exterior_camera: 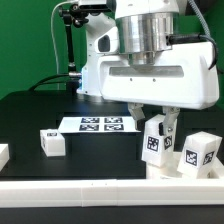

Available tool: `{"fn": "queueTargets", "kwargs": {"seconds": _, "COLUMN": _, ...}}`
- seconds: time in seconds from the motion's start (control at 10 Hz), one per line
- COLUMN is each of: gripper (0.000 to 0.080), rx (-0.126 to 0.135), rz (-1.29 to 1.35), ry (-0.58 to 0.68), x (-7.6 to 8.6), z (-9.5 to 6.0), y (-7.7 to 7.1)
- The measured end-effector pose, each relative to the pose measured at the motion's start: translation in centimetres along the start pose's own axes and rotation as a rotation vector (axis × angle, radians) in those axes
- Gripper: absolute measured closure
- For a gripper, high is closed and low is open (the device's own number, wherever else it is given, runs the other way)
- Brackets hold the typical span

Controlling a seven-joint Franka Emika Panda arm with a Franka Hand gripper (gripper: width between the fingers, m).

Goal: Assemble stool

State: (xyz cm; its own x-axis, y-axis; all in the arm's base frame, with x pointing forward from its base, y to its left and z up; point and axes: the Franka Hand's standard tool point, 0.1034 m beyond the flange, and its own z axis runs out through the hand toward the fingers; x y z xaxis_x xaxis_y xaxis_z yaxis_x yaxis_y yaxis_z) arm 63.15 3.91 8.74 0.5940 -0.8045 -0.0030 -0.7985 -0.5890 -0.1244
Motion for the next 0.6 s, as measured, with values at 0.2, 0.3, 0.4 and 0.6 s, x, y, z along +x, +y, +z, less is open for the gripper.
{"fn": "queueTargets", "kwargs": {"seconds": 0.2, "gripper": 0.0453, "rx": 0.006, "rz": 0.152, "ry": -0.016, "x": 0.01, "z": 0.01, "y": 0.21}}
{"fn": "queueTargets", "kwargs": {"seconds": 0.3, "gripper": 0.0453, "rx": 0.006, "rz": 0.215, "ry": -0.023, "x": -0.05, "z": 0.02, "y": 0.25}}
{"fn": "queueTargets", "kwargs": {"seconds": 0.4, "gripper": 0.0453, "rx": 0.007, "rz": 0.271, "ry": -0.028, "x": -0.16, "z": 0.03, "y": 0.21}}
{"fn": "queueTargets", "kwargs": {"seconds": 0.6, "gripper": 0.0453, "rx": 0.015, "rz": 0.372, "ry": -0.044, "x": -0.47, "z": 0.08, "y": 0.0}}
